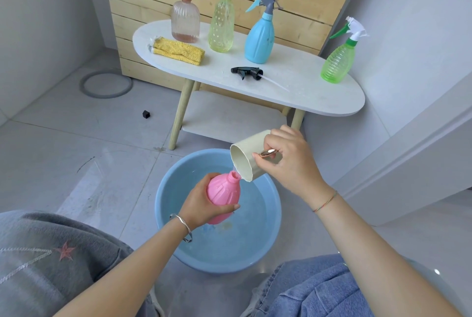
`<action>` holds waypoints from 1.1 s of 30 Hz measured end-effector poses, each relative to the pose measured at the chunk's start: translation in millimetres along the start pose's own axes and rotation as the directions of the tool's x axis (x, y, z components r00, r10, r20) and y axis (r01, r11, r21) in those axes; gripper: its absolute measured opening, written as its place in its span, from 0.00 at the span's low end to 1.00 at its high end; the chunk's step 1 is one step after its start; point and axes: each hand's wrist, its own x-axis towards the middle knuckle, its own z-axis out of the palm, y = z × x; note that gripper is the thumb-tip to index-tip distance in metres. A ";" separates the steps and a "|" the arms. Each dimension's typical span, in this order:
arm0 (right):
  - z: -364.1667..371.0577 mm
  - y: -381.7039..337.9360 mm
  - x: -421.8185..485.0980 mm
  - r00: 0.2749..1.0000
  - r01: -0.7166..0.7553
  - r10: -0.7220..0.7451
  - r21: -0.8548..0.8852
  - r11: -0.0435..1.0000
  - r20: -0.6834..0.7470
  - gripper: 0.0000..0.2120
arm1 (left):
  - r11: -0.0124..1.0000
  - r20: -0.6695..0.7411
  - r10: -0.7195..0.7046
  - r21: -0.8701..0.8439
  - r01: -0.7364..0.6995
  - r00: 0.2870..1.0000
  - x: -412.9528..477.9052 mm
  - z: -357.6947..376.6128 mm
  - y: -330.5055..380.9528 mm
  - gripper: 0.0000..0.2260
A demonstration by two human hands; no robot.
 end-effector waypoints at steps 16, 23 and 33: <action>1.5 5.6 -1.3 0.981 -0.182 0.192 0.181 0.966 -0.036 0.19 | 0.987 -0.033 -0.085 -0.140 0.080 0.996 2.3 -0.8 1.4 0.38; 20.8 44.0 -8.9 0.708 -0.594 0.706 0.549 0.588 0.009 0.22 | 0.957 -0.075 -0.167 -0.254 0.143 0.983 9.0 -7.6 4.0 0.37; 122.1 73.9 -87.5 0.647 -0.738 0.678 0.065 0.671 0.347 0.25 | 0.939 -0.139 -0.195 -0.313 0.144 0.971 19.4 -18.9 -7.2 0.37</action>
